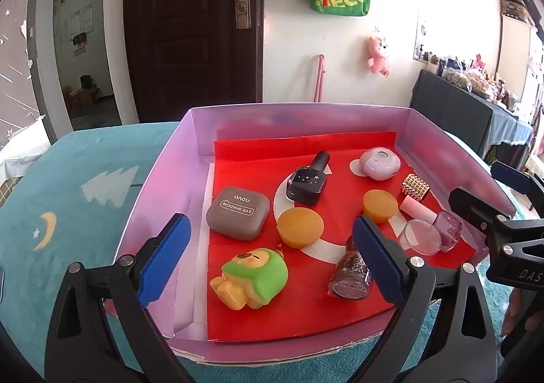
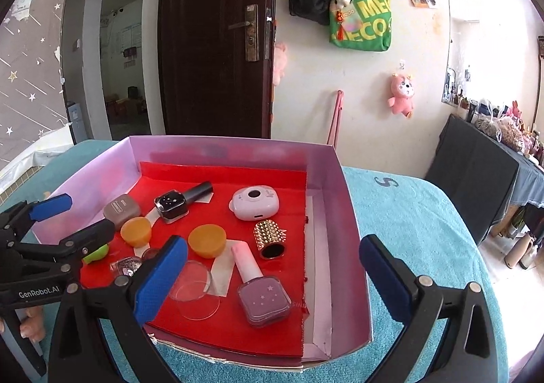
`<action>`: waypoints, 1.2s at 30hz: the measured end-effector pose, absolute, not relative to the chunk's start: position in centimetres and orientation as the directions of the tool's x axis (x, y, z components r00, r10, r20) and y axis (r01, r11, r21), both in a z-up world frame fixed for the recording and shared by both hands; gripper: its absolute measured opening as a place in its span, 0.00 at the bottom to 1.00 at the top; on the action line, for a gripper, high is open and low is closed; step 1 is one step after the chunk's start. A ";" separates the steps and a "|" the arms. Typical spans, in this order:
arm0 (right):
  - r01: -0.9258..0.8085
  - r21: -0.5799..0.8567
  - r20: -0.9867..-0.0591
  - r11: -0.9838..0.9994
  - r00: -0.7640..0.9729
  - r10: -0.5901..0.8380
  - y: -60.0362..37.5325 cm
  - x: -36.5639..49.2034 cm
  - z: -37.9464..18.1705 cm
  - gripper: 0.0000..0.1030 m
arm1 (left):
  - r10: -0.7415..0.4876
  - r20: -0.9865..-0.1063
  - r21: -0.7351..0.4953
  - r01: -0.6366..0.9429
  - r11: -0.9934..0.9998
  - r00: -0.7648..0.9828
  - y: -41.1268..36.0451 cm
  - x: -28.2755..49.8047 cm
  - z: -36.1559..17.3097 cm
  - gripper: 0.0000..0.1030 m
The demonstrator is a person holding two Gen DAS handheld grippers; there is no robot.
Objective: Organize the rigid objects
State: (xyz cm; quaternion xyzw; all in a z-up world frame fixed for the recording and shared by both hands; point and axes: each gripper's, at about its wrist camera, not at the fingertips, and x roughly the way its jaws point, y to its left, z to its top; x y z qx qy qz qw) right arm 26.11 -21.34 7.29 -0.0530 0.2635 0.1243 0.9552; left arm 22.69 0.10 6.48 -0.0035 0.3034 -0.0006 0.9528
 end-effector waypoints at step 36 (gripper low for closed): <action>-0.244 -0.040 -0.508 0.969 0.840 0.190 -21.6 26.1 7.2 1.00 | 0.011 -0.532 0.009 -0.008 1.000 0.847 0.1 22.3 6.9 0.94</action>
